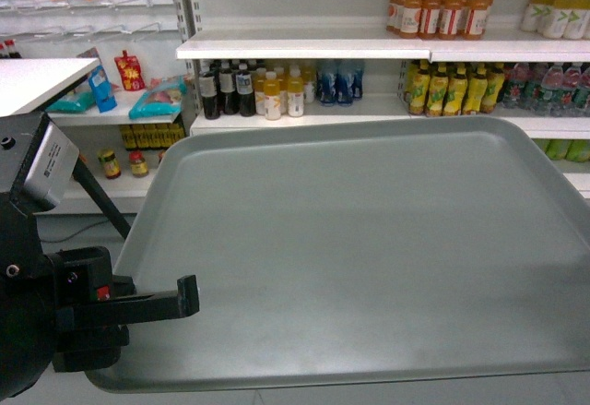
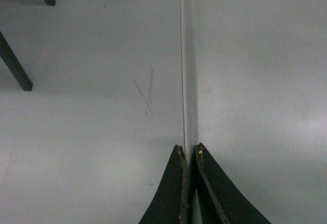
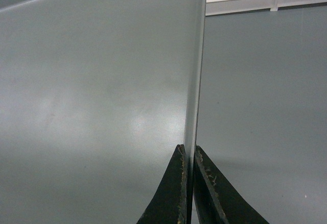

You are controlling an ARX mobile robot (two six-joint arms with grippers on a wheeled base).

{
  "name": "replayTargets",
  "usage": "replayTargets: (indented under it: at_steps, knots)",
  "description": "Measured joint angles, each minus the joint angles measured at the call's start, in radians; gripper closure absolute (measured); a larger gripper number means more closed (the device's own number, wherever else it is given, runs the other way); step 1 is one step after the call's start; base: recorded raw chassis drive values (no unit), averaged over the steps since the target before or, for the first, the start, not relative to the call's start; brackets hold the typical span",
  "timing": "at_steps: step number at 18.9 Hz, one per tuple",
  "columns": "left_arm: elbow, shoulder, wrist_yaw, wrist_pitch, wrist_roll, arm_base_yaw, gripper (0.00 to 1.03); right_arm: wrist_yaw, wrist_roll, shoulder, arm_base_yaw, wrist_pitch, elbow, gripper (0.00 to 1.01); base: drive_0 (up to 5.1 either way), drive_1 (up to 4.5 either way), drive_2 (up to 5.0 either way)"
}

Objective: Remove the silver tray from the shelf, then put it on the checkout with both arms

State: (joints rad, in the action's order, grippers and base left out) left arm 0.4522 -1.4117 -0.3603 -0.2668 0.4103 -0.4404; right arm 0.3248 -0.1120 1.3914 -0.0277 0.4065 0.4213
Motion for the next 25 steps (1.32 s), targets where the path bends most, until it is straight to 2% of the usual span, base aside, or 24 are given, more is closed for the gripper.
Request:
replayTargets:
  at_steps: [4,25]
  knots:
    - [0.000,0.000,0.000,-0.001,0.000,0.000,1.00,0.000,0.000,0.001,0.000,-0.001,0.000,0.98,0.1,-3.97,4.1]
    - [-0.002,0.000,0.002,-0.001,0.000,0.000,1.00,0.005,0.000,-0.001,-0.005,-0.002,0.000,0.98,-5.0,2.50,2.5]
